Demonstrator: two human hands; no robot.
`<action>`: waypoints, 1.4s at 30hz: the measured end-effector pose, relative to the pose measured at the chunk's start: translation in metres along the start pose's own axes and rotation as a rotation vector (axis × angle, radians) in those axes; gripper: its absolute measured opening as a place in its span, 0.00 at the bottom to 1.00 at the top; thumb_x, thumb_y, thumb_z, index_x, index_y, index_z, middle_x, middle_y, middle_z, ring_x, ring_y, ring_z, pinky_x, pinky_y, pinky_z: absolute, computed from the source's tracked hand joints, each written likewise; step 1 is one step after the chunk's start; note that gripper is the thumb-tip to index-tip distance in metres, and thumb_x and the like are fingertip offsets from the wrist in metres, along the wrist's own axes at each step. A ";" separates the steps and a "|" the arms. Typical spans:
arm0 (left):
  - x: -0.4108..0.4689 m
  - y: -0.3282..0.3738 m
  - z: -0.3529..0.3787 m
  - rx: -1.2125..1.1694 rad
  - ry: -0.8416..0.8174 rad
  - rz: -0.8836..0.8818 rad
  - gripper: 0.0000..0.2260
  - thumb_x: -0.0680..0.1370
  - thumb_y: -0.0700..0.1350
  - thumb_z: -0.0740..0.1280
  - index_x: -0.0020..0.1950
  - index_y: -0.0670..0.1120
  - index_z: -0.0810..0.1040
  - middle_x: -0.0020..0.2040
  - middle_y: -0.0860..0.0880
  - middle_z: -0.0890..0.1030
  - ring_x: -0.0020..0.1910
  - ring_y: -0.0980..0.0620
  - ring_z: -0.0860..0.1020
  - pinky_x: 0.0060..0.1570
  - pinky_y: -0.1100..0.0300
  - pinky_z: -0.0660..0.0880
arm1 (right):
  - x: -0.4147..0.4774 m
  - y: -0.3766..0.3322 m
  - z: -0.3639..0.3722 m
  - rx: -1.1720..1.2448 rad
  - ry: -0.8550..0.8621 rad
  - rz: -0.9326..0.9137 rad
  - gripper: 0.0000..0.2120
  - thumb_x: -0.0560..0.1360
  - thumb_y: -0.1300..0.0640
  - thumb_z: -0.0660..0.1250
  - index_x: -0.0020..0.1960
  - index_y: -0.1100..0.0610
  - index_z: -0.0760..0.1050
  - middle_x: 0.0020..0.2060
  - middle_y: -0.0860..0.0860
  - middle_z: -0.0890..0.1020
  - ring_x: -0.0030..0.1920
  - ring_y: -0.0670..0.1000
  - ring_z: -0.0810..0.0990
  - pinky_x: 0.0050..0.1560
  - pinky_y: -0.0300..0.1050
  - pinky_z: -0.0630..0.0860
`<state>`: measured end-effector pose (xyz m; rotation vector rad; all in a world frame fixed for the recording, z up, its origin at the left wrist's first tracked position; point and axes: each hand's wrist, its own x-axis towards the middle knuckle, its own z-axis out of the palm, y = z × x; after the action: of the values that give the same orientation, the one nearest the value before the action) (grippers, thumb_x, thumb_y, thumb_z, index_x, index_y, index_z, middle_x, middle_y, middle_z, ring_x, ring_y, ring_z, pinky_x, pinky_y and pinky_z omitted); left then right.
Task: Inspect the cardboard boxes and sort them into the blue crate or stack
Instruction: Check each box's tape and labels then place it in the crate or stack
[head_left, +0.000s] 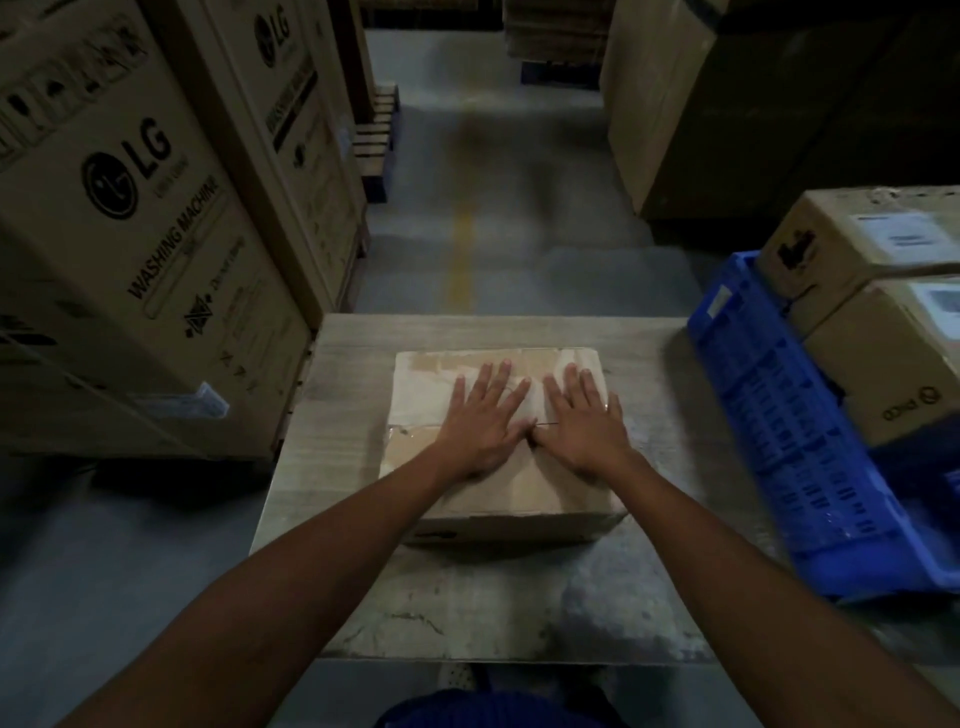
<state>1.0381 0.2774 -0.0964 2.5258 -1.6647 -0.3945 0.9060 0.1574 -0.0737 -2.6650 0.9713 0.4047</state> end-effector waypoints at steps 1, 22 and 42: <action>0.000 -0.002 -0.001 0.001 -0.012 0.011 0.28 0.83 0.64 0.42 0.81 0.57 0.42 0.81 0.50 0.35 0.79 0.48 0.32 0.76 0.42 0.34 | 0.001 0.002 0.000 0.001 -0.010 -0.009 0.41 0.79 0.29 0.49 0.82 0.46 0.36 0.80 0.52 0.33 0.80 0.54 0.33 0.77 0.63 0.39; -0.052 0.050 0.012 -0.030 0.052 0.066 0.25 0.86 0.52 0.50 0.82 0.53 0.50 0.83 0.46 0.44 0.81 0.46 0.42 0.76 0.45 0.38 | -0.069 0.005 0.034 0.037 0.170 -0.045 0.31 0.83 0.41 0.43 0.83 0.51 0.47 0.82 0.54 0.43 0.81 0.54 0.40 0.79 0.59 0.43; -0.049 -0.059 -0.032 -0.780 0.307 -0.683 0.33 0.82 0.55 0.63 0.81 0.45 0.54 0.80 0.39 0.58 0.78 0.39 0.58 0.76 0.43 0.57 | -0.035 -0.010 0.006 0.566 0.241 0.306 0.45 0.76 0.41 0.71 0.82 0.51 0.48 0.82 0.54 0.50 0.80 0.61 0.55 0.74 0.64 0.64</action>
<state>1.0808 0.3435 -0.0704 2.2650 -0.3664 -0.5277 0.8855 0.1870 -0.0654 -2.0861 1.3356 -0.1295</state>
